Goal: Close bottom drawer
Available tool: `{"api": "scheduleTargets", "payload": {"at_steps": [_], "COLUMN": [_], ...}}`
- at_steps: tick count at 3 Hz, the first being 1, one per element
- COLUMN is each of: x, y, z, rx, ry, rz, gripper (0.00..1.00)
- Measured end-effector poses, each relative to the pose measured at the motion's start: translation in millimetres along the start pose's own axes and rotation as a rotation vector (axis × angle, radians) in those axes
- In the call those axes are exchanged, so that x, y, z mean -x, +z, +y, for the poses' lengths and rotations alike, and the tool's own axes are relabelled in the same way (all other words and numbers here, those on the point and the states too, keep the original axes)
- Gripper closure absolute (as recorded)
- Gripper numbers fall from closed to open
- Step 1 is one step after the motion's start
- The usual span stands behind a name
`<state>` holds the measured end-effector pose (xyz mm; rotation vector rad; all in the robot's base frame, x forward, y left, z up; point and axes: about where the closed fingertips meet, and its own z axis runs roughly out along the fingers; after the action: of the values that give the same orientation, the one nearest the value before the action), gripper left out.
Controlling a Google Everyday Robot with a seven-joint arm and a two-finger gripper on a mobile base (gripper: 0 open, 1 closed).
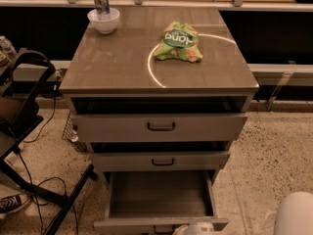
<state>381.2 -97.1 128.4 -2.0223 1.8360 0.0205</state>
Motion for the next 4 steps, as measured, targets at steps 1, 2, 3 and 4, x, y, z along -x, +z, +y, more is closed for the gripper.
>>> {"api": "scheduleTargets", "payload": {"at_steps": [1,2,3,4], "x": [0.0,0.0,-0.1,0.4], "y": [0.0,0.0,0.0,0.6], "z": [0.0,0.1,0.1,1.0], "rx": [0.0,0.0,0.0,0.002], "ry": [0.0,0.0,0.0,0.0], "rz": [0.0,0.0,0.0,-0.001], "gripper": [0.84,0.61,0.37,0.14]}}
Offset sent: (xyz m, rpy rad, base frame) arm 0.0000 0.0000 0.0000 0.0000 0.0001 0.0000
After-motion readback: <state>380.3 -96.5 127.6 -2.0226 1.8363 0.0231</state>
